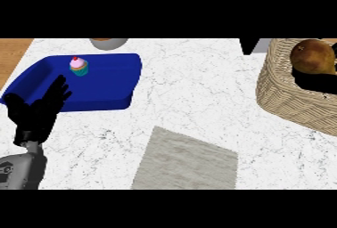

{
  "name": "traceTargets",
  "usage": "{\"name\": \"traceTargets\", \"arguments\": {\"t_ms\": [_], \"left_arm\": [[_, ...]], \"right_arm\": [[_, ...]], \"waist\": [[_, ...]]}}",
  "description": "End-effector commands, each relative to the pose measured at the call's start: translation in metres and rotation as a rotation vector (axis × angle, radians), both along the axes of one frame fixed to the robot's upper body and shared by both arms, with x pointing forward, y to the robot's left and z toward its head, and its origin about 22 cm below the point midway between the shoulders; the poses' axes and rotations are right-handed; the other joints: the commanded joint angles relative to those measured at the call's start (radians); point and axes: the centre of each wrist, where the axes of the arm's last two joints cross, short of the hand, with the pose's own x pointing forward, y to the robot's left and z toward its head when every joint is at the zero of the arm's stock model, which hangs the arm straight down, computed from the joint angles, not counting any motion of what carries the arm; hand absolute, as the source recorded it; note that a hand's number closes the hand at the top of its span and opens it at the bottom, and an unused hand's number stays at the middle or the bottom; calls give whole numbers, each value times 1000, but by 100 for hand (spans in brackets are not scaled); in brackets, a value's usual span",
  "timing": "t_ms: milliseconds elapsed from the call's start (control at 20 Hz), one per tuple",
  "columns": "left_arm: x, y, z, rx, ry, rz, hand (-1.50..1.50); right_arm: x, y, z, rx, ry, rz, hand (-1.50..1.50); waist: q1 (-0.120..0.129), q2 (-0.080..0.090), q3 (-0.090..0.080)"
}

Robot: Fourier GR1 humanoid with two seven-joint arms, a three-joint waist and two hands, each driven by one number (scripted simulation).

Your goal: Pick the pear from the placemat and place it in the basket

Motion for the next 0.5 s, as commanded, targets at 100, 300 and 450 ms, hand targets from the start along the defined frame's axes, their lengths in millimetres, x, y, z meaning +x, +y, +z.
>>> {"name": "traceTargets", "arguments": {"t_ms": [100,300,450], "left_arm": [[-5,-7,1,-20,8,6,0],[-10,2,-4,-13,4,-19,0],[-1,-13,3,2,5,-1,0]], "right_arm": [[14,-11,-26,28,5,5,150],[25,-39,-48,119,-20,-187,-150],[22,-62,-28,78,-2,-142,-150]], "waist": [[0,-1,-1],[5,0,0],[-2,-1,-1]]}}
